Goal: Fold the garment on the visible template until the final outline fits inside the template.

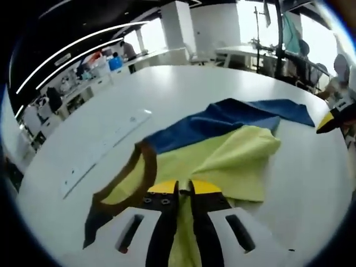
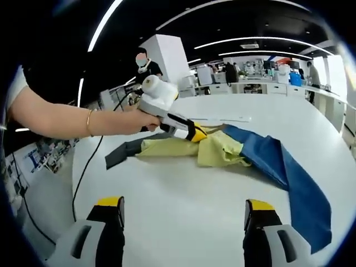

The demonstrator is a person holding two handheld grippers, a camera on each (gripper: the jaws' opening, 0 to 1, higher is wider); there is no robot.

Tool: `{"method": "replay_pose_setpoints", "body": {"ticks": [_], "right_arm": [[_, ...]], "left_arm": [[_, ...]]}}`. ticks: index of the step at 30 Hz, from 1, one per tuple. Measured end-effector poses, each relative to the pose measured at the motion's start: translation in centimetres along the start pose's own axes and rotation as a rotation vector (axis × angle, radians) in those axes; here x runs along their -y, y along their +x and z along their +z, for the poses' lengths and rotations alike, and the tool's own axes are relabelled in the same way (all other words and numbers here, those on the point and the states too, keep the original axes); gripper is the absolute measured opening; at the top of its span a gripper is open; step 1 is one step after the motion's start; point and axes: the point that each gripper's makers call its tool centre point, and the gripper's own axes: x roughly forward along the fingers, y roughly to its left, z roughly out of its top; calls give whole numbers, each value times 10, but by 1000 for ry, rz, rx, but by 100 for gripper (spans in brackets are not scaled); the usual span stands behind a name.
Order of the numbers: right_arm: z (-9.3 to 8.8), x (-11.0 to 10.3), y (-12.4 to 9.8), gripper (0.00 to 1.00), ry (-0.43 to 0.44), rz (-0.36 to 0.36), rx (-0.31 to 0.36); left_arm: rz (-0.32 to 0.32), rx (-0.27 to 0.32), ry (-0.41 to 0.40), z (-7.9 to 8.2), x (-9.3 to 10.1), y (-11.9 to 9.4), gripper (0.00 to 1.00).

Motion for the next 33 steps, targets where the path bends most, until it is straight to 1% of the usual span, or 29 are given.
{"method": "replay_pose_setpoints", "body": {"ticks": [1,2,4,6,8,9,10,13,14,16,18,20,26,33], "right_arm": [[0,0,0,88,1,0,0],[0,-1,0,88,2,2,-1],[0,-1,0,88,0,3,-1],[2,-2,1,88,1,4,4],[3,-4,1,88,3,8,6],[4,-4,2,88,3,10,8],[5,-6,2,88,0,13,11],[7,-9,4,88,0,23,13],[7,-10,5,88,-2,26,13],[8,-12,6,88,-5,31,13],[10,-15,7,88,-10,40,15],[12,-16,7,88,-15,42,15],[16,-18,9,88,-34,52,14],[20,-19,12,87,-50,56,9]], "left_arm": [[6,-1,-8,0,0,-2,7],[16,4,-9,1,0,-6,9],[38,31,-14,4,-3,-12,15],[46,51,-28,6,-5,-18,20],[58,78,-39,9,-4,-28,26],[61,98,-41,11,-3,-36,27],[63,104,-45,11,-1,-41,28],[70,146,-85,10,3,-60,31],[69,152,-86,10,4,-62,32],[59,162,-87,4,10,-75,32],[48,149,-54,-1,14,-82,32],[47,149,-43,-5,13,-89,32],[55,170,-50,-10,13,-114,32],[67,174,-79,-24,16,-133,30]]}}
